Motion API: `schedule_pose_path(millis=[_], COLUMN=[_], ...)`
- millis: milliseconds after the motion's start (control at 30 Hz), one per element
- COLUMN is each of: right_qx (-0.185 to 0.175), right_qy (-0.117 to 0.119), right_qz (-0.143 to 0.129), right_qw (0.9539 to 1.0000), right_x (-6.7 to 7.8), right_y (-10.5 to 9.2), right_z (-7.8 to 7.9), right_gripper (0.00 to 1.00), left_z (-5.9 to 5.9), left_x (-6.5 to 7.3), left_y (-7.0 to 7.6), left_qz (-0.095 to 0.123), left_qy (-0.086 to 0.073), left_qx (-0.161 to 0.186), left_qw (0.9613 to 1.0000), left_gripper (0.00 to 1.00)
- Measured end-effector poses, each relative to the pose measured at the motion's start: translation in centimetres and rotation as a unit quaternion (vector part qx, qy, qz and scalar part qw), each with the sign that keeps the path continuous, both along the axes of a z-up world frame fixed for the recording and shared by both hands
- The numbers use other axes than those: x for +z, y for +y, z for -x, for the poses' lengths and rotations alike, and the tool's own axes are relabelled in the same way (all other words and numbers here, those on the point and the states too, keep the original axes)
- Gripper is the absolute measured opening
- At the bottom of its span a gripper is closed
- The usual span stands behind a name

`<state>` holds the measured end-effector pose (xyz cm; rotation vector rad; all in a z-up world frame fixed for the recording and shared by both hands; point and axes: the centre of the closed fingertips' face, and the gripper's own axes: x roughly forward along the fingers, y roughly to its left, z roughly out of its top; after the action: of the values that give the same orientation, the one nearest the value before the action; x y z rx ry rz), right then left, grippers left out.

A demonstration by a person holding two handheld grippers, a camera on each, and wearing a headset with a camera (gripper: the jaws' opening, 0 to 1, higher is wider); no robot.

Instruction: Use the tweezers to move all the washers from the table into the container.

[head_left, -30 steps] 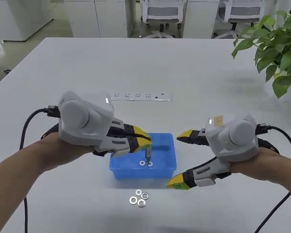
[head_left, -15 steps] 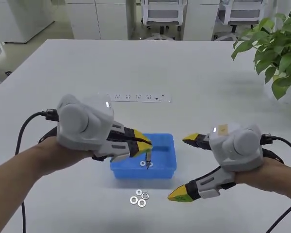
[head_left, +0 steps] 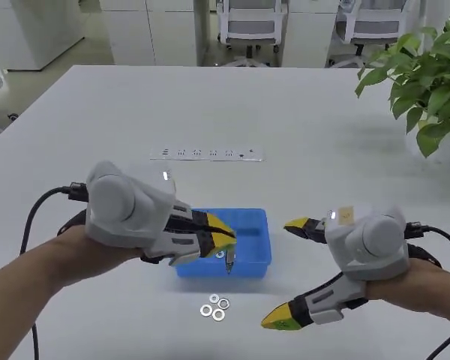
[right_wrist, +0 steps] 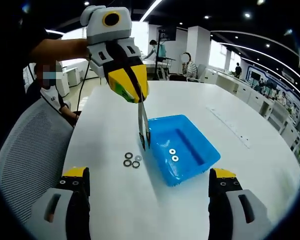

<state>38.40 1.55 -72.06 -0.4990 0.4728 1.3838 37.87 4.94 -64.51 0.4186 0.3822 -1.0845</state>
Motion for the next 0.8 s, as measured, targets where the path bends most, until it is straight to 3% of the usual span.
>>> schedule_pose_path(millis=[800], right_qx=[0.016], right_qy=[0.007], right_qz=[0.001], right_qw=[0.9998], right_x=[-0.9], right_y=[0.3], right_z=[1.4], right_gripper=[0.95], left_z=[1.1], left_x=[-3.5], left_y=[-0.2], left_qz=[-0.003], left_qy=[0.027], left_qx=[-0.004], left_qw=[0.9996], left_gripper=[0.06])
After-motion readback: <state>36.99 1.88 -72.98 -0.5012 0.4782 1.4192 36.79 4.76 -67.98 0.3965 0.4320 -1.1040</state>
